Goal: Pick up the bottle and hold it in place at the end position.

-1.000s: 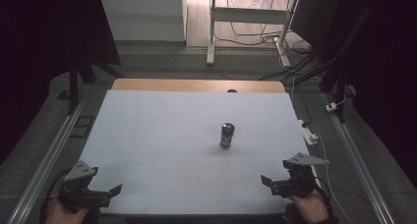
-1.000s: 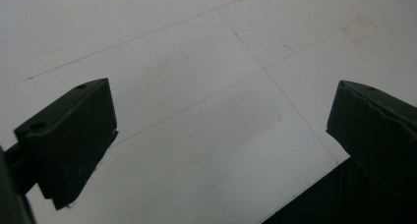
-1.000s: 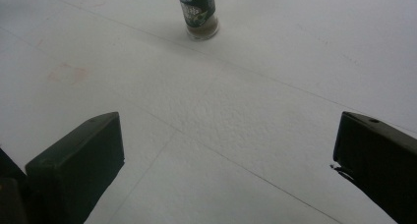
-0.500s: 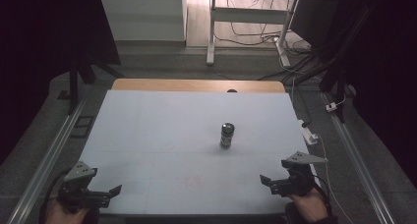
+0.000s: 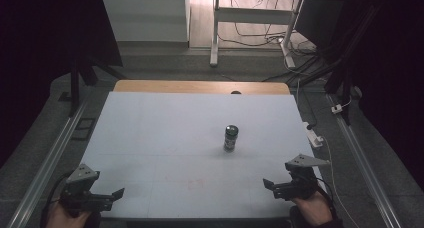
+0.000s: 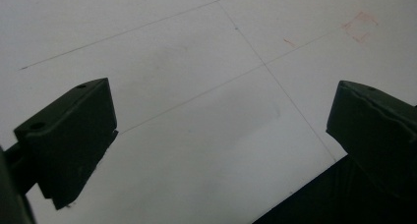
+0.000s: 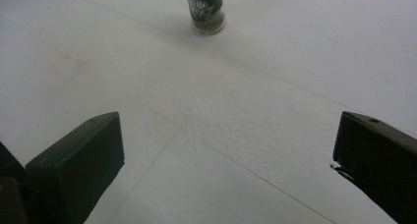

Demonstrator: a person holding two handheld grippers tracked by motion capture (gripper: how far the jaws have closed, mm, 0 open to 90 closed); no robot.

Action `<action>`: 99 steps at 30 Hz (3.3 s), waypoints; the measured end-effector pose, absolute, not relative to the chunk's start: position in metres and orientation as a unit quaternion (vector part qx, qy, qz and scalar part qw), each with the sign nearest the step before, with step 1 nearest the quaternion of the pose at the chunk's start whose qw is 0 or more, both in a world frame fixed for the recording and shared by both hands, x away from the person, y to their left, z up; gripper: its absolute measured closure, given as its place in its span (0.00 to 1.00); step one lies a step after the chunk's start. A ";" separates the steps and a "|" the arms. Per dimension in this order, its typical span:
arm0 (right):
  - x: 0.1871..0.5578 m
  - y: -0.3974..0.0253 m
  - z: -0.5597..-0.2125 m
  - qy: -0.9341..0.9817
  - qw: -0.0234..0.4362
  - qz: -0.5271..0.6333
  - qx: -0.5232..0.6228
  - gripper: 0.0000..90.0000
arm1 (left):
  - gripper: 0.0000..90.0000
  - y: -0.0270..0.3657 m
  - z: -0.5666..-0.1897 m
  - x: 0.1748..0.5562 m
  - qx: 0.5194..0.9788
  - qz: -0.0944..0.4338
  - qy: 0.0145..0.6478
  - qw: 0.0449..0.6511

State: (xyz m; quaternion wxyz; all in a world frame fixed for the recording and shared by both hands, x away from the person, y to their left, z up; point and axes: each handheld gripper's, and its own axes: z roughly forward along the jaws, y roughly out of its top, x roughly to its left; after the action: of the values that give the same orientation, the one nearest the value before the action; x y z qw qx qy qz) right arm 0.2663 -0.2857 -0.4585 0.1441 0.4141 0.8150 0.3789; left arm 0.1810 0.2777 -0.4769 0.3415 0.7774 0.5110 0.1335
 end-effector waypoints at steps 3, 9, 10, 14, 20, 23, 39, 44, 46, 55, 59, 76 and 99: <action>0.267 -0.285 -0.458 0.816 0.139 0.380 0.413 0.00 | 0.00 0.278 -0.477 0.181 0.776 0.131 0.513 0.344; 0.268 -0.281 -0.456 0.820 0.137 0.388 0.398 0.00 | 0.00 0.278 -0.477 0.181 0.776 0.133 0.512 0.343; 0.268 -0.280 -0.456 0.820 0.136 0.391 0.396 0.00 | 0.00 0.277 -0.477 0.181 0.777 0.136 0.511 0.342; 0.270 -0.279 -0.455 0.820 0.128 0.401 0.387 0.00 | 0.00 0.276 -0.477 0.181 0.780 0.137 0.506 0.340; 0.273 -0.273 -0.457 0.824 0.127 0.405 0.374 0.00 | 0.00 0.278 -0.476 0.181 0.776 0.124 0.505 0.356; 0.274 -0.270 -0.457 0.825 0.125 0.409 0.368 0.00 | 0.00 0.278 -0.476 0.181 0.776 0.123 0.508 0.353; 0.290 -0.252 -0.456 0.829 0.121 0.413 0.356 0.00 | 0.00 0.281 -0.478 0.184 0.775 0.101 0.508 0.361; 0.296 -0.247 -0.456 0.832 0.116 0.412 0.353 0.00 | 0.00 0.282 -0.477 0.184 0.776 0.103 0.503 0.368; 0.299 -0.244 -0.456 0.838 0.117 0.408 0.344 0.00 | 0.00 0.283 -0.477 0.184 0.776 0.103 0.500 0.371; 0.315 -0.230 -0.457 0.846 0.120 0.395 0.337 0.00 | 0.00 0.277 -0.477 0.183 0.792 0.108 0.483 0.357; 0.324 -0.225 -0.458 0.846 0.116 0.398 0.335 0.00 | 0.00 0.277 -0.477 0.184 0.792 0.105 0.485 0.357; 0.359 -0.204 -0.471 0.854 0.118 0.383 0.334 0.00 | 0.00 0.283 -0.478 0.183 0.780 0.098 0.491 0.375; 0.403 -0.178 -0.502 0.872 0.109 0.368 0.305 0.04 | 0.00 0.281 -0.478 0.183 0.785 0.098 0.485 0.372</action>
State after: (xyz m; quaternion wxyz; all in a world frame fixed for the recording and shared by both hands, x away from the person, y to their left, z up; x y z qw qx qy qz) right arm 0.4030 -0.1782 -0.5022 0.1088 0.3046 0.8717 0.3682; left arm 0.1835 0.2811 -0.4781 0.3719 0.7853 0.4851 0.0978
